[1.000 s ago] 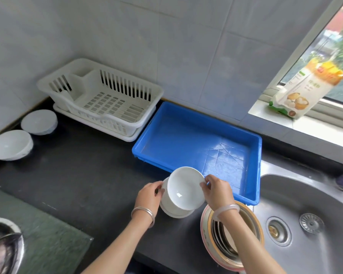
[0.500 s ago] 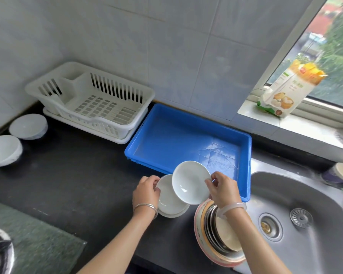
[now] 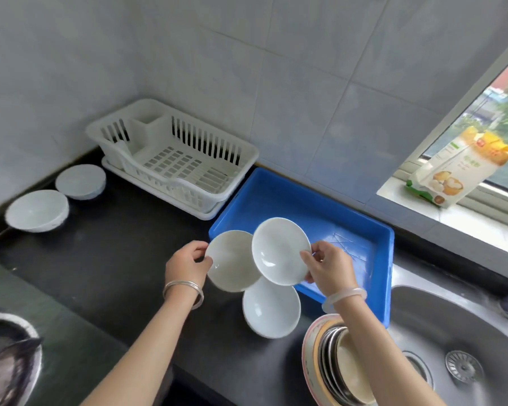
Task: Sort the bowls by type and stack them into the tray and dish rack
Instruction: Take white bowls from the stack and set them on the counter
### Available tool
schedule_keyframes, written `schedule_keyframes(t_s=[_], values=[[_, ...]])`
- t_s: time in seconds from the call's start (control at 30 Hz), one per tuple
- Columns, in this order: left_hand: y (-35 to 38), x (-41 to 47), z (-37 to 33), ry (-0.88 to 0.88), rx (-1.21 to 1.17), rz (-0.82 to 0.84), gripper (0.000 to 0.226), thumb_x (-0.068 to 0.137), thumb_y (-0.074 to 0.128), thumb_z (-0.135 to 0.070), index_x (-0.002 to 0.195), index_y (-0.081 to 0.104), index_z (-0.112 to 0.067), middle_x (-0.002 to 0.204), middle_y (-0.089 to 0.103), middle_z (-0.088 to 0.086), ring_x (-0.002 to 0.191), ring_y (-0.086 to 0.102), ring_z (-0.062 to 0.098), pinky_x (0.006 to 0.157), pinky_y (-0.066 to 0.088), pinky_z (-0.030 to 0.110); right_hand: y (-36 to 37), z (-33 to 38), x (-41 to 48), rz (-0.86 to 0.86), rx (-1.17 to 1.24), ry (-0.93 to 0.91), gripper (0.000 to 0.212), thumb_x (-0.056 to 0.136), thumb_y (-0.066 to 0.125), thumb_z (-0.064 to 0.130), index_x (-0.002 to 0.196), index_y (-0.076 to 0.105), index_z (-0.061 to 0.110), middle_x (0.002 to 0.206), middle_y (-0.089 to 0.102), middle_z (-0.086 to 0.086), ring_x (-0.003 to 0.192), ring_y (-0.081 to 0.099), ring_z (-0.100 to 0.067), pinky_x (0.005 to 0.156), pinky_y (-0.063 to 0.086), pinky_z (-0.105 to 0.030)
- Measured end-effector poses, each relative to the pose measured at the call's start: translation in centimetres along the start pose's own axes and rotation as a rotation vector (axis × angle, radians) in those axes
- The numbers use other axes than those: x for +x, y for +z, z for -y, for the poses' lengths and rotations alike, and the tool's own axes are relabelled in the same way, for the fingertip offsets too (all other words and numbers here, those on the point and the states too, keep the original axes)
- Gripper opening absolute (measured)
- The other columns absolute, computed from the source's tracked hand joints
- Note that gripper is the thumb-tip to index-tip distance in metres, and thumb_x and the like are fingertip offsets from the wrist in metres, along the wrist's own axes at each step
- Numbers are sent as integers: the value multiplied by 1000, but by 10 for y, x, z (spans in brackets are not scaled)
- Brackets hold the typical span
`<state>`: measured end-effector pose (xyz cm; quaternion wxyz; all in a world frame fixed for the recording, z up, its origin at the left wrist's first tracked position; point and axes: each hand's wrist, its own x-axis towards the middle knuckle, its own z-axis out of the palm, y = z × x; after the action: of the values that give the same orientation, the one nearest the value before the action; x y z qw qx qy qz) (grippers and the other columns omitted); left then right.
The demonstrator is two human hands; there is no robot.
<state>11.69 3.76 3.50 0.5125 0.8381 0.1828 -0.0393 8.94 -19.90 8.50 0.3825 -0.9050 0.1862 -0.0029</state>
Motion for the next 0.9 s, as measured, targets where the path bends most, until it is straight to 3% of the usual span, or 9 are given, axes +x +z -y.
schedule_keyframes(t_s=[0.2,0.33,0.5,0.63,0.8,0.9], values=[[-64,28,43,-127,-106,-188,23,77,61,-7,94,67,-22,100,71,3,90,65,24,83,56,44,61,52,23,116,21,-76,19,84,57,15,66,54,10,51,57,-3,33,52,1,38,35,-3],[-103,46,79,-249,-209,-313,25,75,61,-6,93,67,-23,101,71,5,89,66,27,82,56,46,115,85,40,248,-7,-75,15,86,54,18,75,58,9,55,59,0,33,55,0,40,39,-7],[-140,71,112,-361,-297,-469,24,74,60,-3,83,64,-25,91,69,1,64,63,16,74,58,44,182,122,61,335,-20,-40,13,87,52,18,75,57,13,60,61,1,41,60,-9,54,52,-26],[-159,95,130,-441,-354,-564,24,73,60,-3,81,63,-25,88,68,2,60,58,8,74,59,44,235,147,76,406,-29,-4,8,90,50,17,84,54,13,63,60,-1,50,63,-16,66,58,-36],[-175,122,145,-493,-378,-609,23,74,59,-3,84,62,-24,88,67,1,72,64,25,80,57,47,284,173,91,439,-51,35,9,91,49,15,84,51,10,62,59,-5,56,63,-23,54,53,-30],[-180,133,152,-516,-393,-626,23,75,58,-1,87,63,-20,88,67,2,71,64,25,80,57,46,304,181,95,436,-50,70,7,91,50,14,85,52,10,70,62,-9,62,66,-25,58,55,-32]])
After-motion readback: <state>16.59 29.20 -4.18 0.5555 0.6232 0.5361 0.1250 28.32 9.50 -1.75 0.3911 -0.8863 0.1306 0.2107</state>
